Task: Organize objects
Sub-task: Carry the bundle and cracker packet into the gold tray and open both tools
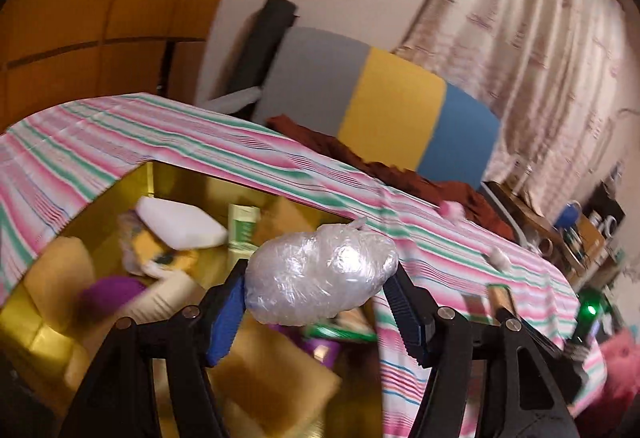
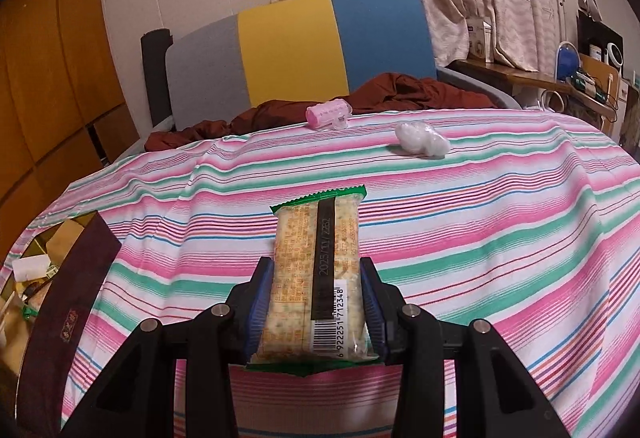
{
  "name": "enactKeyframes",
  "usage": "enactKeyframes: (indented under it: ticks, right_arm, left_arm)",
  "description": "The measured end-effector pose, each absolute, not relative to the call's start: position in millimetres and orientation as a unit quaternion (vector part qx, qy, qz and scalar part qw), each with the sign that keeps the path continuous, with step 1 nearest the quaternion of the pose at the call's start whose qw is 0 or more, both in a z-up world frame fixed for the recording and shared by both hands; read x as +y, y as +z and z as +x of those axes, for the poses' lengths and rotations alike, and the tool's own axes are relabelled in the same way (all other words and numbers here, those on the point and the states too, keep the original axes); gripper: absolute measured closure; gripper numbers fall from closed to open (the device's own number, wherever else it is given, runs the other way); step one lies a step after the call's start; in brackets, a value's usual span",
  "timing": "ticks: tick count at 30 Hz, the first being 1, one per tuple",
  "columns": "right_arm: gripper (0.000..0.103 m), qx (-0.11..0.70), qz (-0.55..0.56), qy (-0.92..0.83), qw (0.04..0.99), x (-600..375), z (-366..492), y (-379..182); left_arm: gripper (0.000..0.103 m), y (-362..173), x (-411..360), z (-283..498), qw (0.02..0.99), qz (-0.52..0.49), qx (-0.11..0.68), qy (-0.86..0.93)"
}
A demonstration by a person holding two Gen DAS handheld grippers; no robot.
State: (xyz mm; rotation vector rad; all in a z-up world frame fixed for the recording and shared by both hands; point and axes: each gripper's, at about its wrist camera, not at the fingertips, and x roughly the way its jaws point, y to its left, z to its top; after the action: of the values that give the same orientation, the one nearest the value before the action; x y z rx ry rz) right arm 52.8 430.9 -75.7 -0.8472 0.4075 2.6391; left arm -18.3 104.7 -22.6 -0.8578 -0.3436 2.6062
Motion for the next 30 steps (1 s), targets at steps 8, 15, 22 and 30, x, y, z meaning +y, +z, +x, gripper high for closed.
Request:
enactKeyframes:
  ticks: [8,15,22,30]
  right_arm:
    - [0.061,0.175,-0.297,0.929,0.136,404,64,-71]
    - [0.061,0.191,-0.285,0.936,0.077,363,68,-53]
    - [0.061,0.205,-0.279,0.938,0.008,326,70,-31]
    - [0.061,0.171,-0.299,0.93,-0.131,260,69,-13]
  left_arm:
    - [0.017,-34,84,-44,0.163,-0.338,-0.134,0.917]
    - [0.0,-29,62,-25,0.163,-0.321,-0.152,0.921]
    - [0.0,-24,32,15,0.154,-0.28,-0.132,0.938]
    - [0.0,-27,-33,19,0.079,-0.275,-0.18,0.941]
